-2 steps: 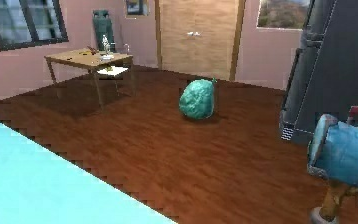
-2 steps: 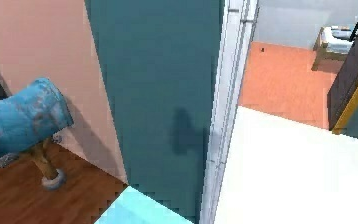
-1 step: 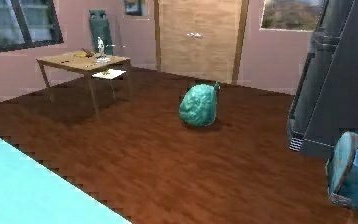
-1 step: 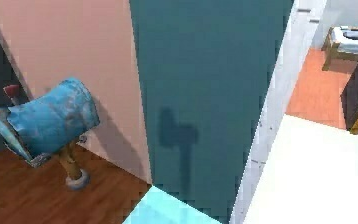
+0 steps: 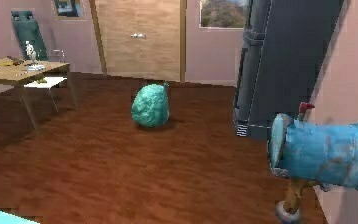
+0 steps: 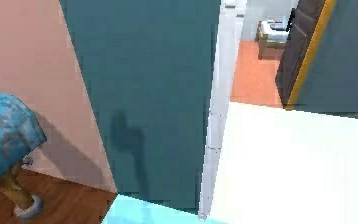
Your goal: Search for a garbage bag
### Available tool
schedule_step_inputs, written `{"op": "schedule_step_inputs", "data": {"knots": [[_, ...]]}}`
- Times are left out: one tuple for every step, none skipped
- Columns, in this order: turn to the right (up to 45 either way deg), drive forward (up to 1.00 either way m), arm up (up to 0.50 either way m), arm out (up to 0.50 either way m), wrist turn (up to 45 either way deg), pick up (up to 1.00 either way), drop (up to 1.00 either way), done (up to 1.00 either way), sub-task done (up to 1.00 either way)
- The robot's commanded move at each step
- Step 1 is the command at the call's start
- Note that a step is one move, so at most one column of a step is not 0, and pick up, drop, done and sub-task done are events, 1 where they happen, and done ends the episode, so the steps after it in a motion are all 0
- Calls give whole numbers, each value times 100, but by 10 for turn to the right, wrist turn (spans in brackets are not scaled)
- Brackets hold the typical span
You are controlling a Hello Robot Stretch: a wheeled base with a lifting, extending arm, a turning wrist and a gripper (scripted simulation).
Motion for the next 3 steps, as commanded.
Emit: {"op": "schedule_step_inputs", "data": {"knots": [[0,80,0,0,0,0,0,0,0],[90,0,0,0,0,0,0,0,0],[0,85,0,0,0,0,0,0,0]]}}
